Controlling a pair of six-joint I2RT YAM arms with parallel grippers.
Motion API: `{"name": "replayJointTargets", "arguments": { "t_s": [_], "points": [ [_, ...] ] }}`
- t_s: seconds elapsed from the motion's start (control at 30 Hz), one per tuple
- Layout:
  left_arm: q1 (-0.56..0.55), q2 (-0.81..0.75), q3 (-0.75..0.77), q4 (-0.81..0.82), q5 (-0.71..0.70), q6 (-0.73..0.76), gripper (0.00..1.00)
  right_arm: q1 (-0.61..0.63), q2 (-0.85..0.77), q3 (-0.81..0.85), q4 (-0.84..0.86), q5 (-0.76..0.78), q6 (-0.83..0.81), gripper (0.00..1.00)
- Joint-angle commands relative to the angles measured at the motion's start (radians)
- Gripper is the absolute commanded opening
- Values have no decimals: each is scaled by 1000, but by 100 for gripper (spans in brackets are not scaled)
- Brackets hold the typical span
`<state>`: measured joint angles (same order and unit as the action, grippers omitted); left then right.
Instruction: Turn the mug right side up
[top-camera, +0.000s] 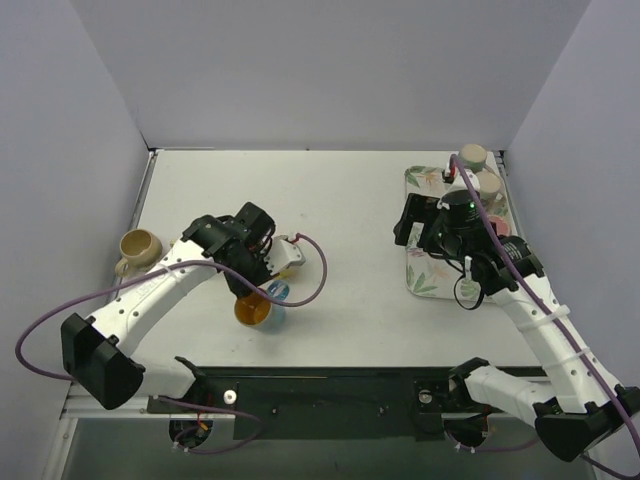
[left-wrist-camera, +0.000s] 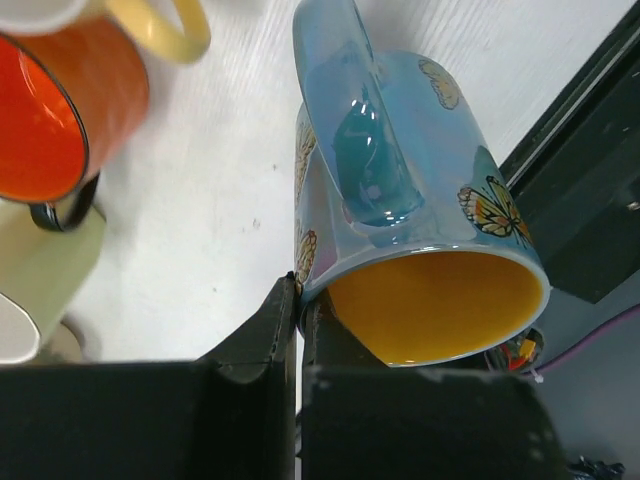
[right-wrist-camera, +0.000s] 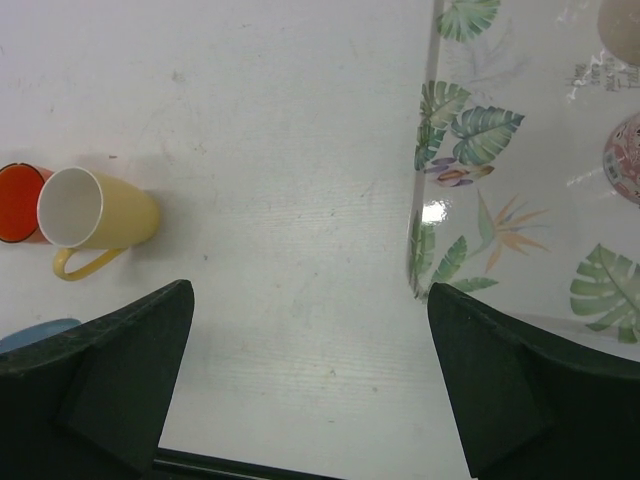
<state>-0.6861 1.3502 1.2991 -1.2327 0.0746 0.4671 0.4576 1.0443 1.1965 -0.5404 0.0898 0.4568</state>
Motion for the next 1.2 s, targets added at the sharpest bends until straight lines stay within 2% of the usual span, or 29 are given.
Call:
{"name": "replayJointTargets", "arguments": {
  "t_s": [0.0,0.2,0.43,0.5,0.53,0.6,0.77,0.87,0.93,0.97,1.0,1.03,1.07,1.13,1.17],
  "points": [
    [45,-22,-55,41,-24,-7,0,-5,-12,-32,-15,10,-49,97],
    [30,90,-80,139,-29,-48,0,-54,-24,-46,-33,27,-122,99],
    [10,141,-83,211,-29,-4,0,-337,-93,-49,-55,-123,-263,100],
    [10,132,-92,226,-19,21,10,-407,-89,-46,-50,-148,-323,100],
    [10,129,-89,226,-15,24,19,-453,-78,-34,-50,-174,-343,100],
    [11,125,-77,216,-7,36,31,-512,-66,-8,-55,-208,-401,100],
    [19,86,-47,208,65,57,40,-663,-34,15,-44,-317,-549,100],
    [23,66,23,150,126,76,45,-697,-35,-11,-15,-285,-692,100],
    [37,46,84,119,184,82,52,-746,-29,-46,17,-402,-832,100],
    [43,41,110,111,207,82,55,-761,-17,-58,14,-514,-875,100],
    [59,32,156,98,240,85,56,-780,-7,-60,1,-568,-993,100],
    [65,29,176,95,251,84,58,-786,8,-64,-39,-693,-1056,100],
    [77,20,204,107,266,71,59,-807,16,-74,-59,-743,-1230,100],
    [91,14,223,165,263,38,61,-821,51,-77,-125,-776,-1456,100],
    [97,12,229,200,261,28,61,-830,78,-51,-141,-721,-1480,100]
  ]
}}
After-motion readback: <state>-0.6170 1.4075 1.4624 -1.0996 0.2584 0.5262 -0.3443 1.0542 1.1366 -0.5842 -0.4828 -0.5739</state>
